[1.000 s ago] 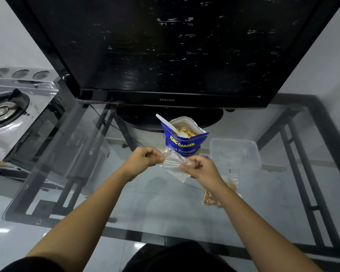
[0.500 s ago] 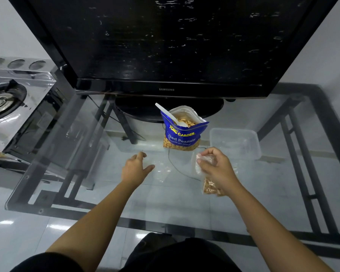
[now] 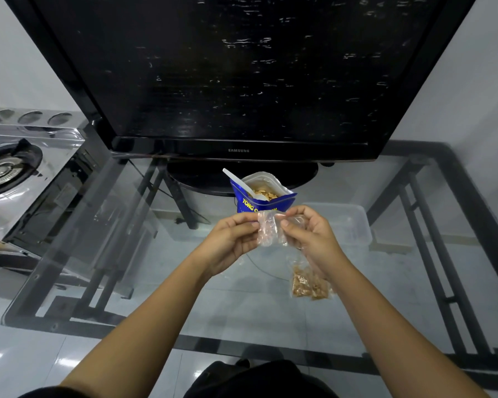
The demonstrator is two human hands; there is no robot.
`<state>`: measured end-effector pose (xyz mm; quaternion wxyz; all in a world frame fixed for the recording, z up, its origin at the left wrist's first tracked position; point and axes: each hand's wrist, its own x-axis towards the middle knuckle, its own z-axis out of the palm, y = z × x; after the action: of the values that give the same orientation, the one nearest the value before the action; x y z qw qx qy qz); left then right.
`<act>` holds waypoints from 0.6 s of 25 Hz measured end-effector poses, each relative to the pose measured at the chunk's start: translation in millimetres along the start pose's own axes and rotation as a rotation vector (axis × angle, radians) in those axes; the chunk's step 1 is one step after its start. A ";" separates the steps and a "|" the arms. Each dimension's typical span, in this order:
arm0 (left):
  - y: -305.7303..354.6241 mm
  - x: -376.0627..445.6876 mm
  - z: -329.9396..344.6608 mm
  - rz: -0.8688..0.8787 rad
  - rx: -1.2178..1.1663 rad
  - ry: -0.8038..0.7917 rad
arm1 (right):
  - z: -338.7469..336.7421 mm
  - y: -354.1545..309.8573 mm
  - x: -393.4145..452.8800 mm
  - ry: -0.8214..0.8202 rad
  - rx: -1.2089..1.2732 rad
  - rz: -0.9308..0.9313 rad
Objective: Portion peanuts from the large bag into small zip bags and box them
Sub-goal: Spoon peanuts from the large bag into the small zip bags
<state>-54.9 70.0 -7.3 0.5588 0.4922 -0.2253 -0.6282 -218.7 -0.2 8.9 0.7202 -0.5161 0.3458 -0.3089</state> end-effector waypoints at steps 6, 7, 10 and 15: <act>12.6 -2.5 -0.4 0.019 0.046 0.008 | 1.3 -0.9 4.6 0.001 -0.042 -0.001; 14.6 -3.2 0.0 0.020 0.072 0.012 | 1.7 -0.8 4.9 0.006 -0.060 -0.012; 20.9 -3.7 -0.6 0.047 0.229 0.091 | -1.7 -0.7 5.9 0.095 -0.330 -0.063; 30.2 -2.8 -4.7 0.148 0.522 0.259 | -12.8 -7.1 7.7 0.009 -0.347 0.058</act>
<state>-36.6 65.5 16.9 0.4818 0.6776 -0.3410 -0.4387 -225.3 -15.2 11.4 0.6275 -0.6209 0.4120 -0.2259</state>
